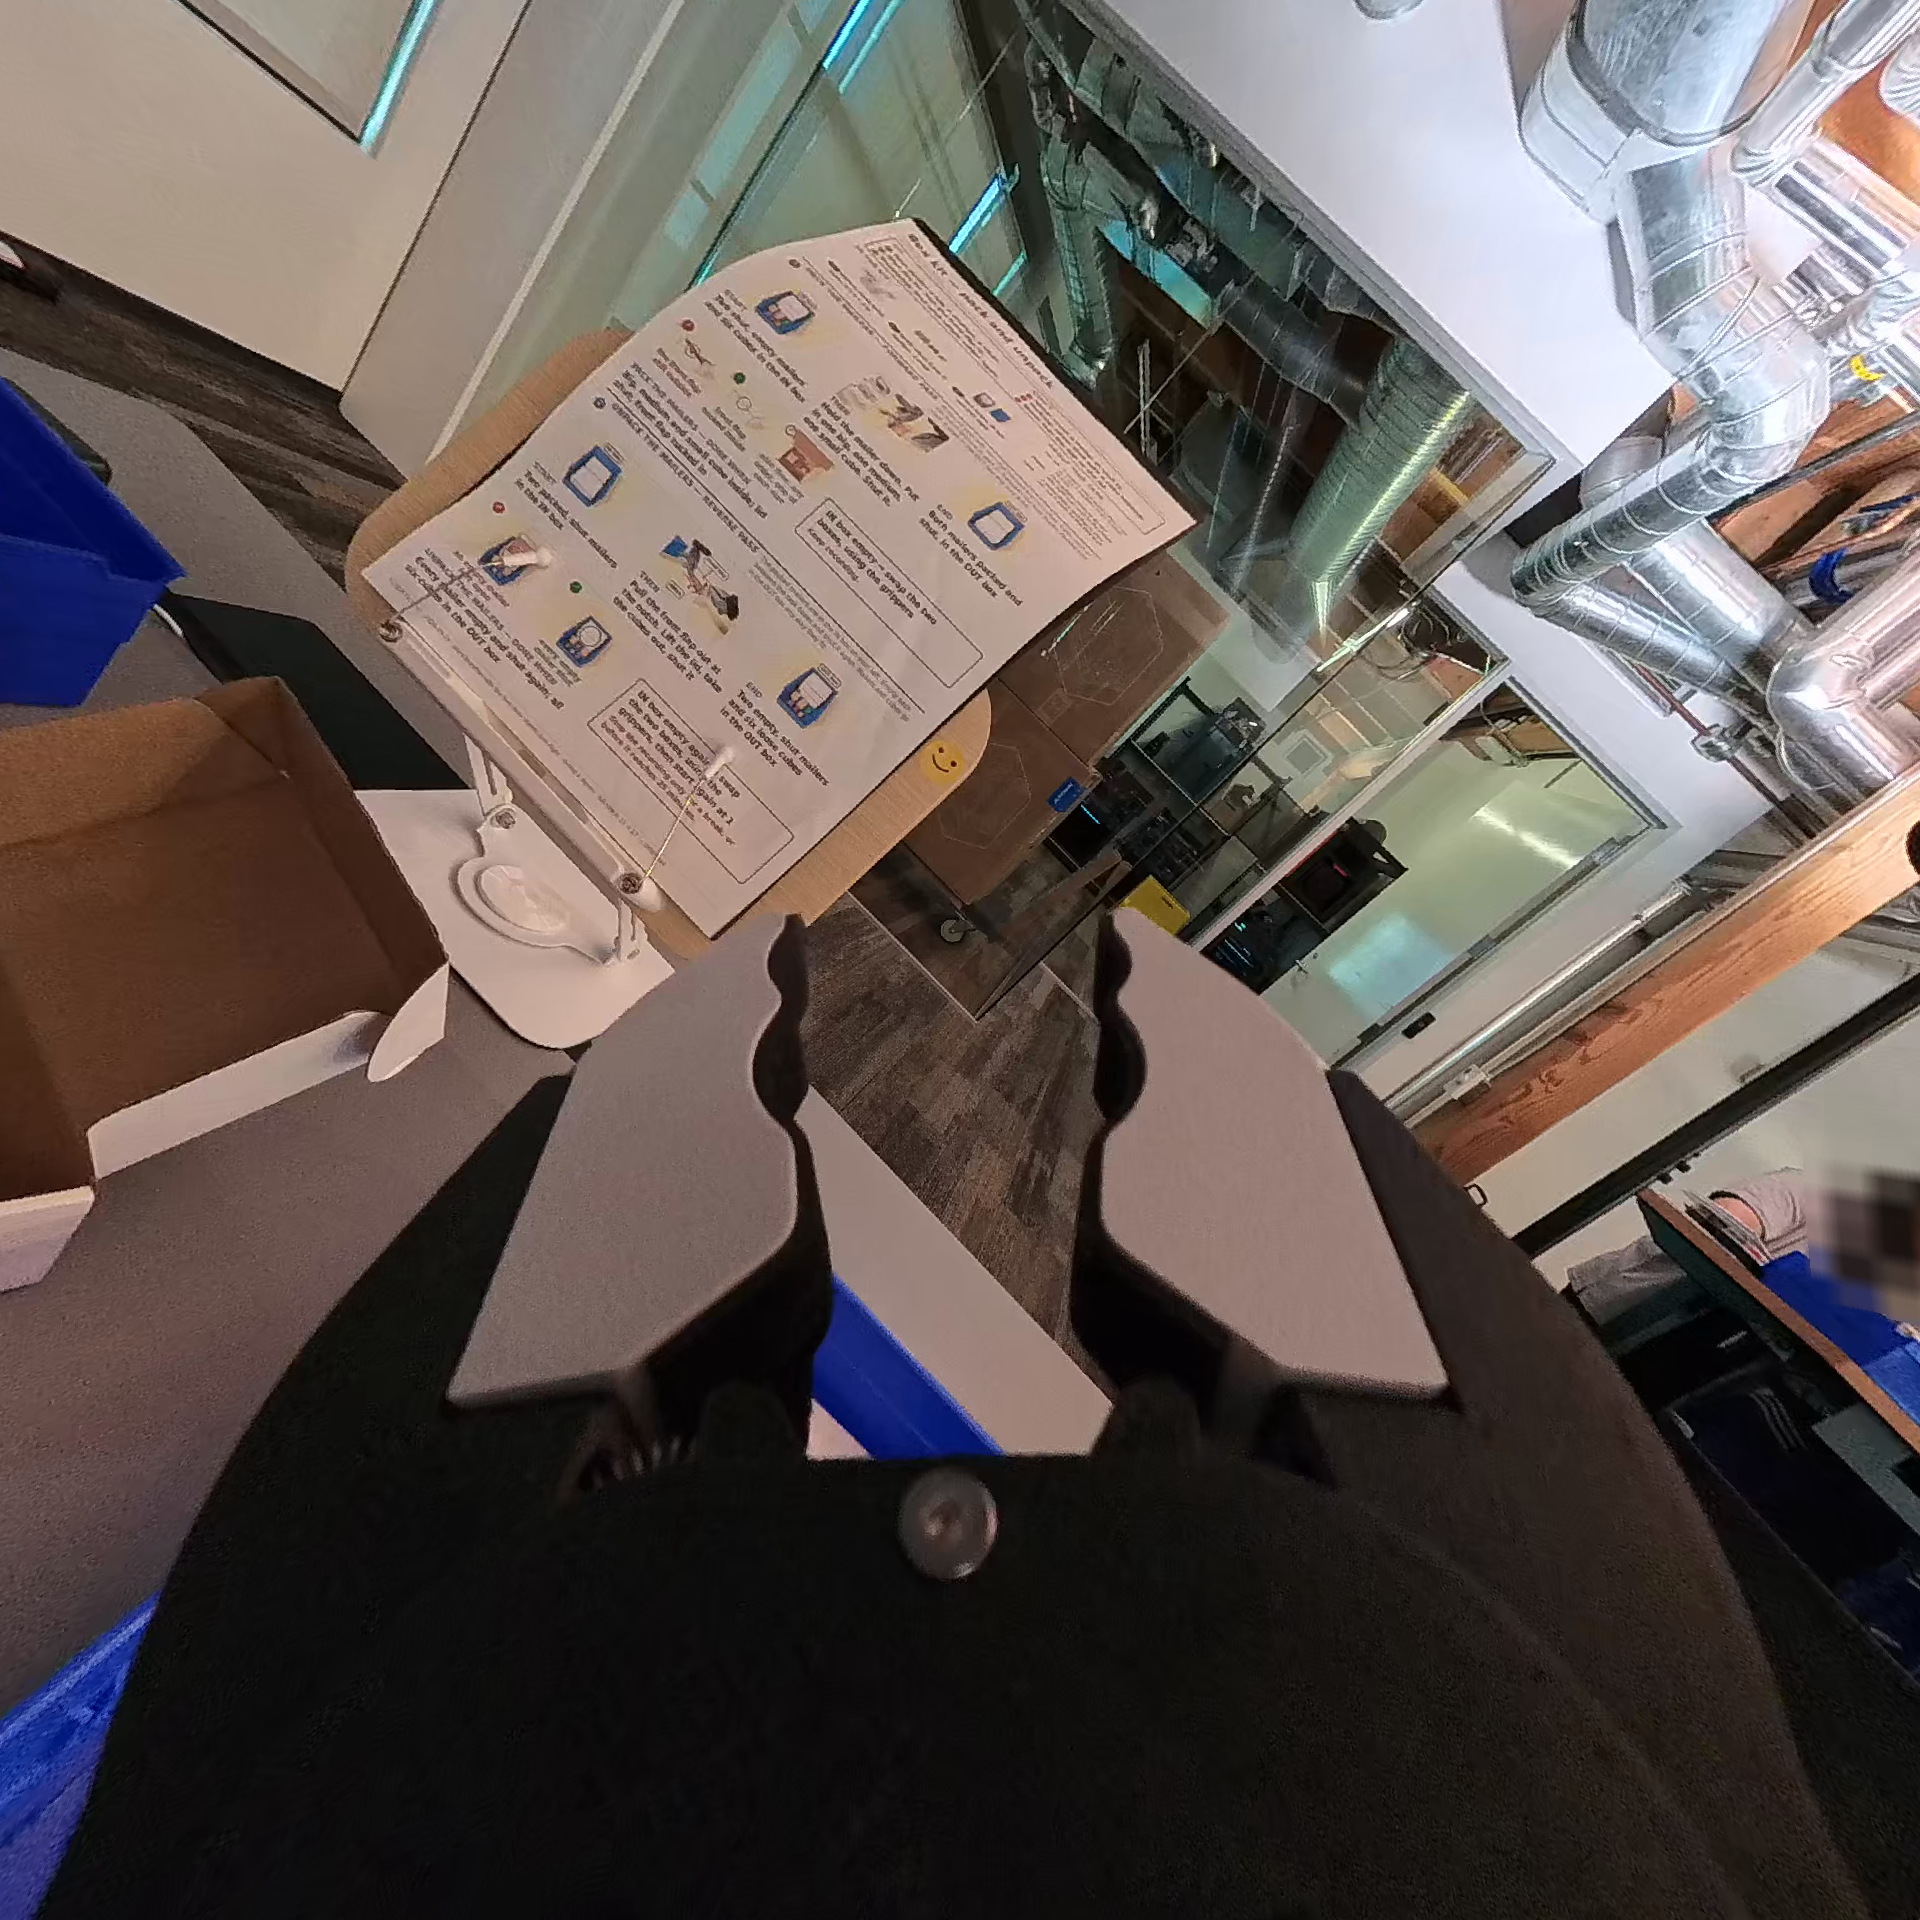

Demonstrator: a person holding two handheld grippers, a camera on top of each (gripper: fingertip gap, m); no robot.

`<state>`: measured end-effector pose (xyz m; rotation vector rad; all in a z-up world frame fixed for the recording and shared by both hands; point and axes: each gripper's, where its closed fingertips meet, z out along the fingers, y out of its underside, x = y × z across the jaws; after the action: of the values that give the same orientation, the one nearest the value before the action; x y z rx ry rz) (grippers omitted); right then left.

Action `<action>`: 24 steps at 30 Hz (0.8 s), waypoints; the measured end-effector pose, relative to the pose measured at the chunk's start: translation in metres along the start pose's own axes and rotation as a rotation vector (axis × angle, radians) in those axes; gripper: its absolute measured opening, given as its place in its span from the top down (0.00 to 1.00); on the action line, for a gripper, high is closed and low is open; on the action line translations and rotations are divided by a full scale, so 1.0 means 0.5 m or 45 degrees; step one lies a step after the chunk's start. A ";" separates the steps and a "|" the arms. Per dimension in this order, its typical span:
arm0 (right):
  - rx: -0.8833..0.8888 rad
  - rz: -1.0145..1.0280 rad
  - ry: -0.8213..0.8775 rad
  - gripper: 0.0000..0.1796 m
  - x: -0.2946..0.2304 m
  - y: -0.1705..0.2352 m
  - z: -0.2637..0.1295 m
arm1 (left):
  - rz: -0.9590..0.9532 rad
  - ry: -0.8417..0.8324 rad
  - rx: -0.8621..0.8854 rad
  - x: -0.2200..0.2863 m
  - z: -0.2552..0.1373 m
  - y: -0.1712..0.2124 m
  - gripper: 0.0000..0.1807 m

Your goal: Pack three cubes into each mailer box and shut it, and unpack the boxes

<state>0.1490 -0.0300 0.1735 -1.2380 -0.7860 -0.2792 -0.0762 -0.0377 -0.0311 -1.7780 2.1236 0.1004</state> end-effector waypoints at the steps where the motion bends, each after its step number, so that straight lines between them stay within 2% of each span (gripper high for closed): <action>1: 0.007 0.001 -0.001 0.70 0.000 -0.002 0.000 | 0.025 0.033 -0.028 0.009 0.037 0.000 0.84; 6: 0.021 0.013 -0.004 0.70 0.004 0.000 0.001 | 0.062 0.142 -0.135 0.032 0.163 0.020 0.84; 16: 0.023 0.036 0.007 0.70 0.017 0.011 -0.001 | 0.087 0.232 -0.196 0.048 0.224 0.035 0.84; 18: 0.014 0.038 0.006 0.70 0.018 0.015 -0.001 | 0.103 0.226 -0.204 0.050 0.228 0.037 0.83; 21: 0.012 0.044 0.004 0.70 0.019 0.019 -0.003 | 0.092 0.204 -0.180 0.042 0.207 0.029 0.76; 22: 0.012 0.047 0.006 0.70 0.020 0.020 -0.003 | 0.089 0.171 -0.158 0.032 0.186 0.021 0.73; 24: 0.012 0.051 0.012 0.70 0.024 0.023 -0.006 | 0.093 0.032 -0.087 0.004 0.112 0.002 0.74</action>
<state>0.1653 -0.0263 0.1728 -1.2413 -0.7523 -0.2483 -0.0643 -0.0233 -0.0839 -1.7485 2.2282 0.1730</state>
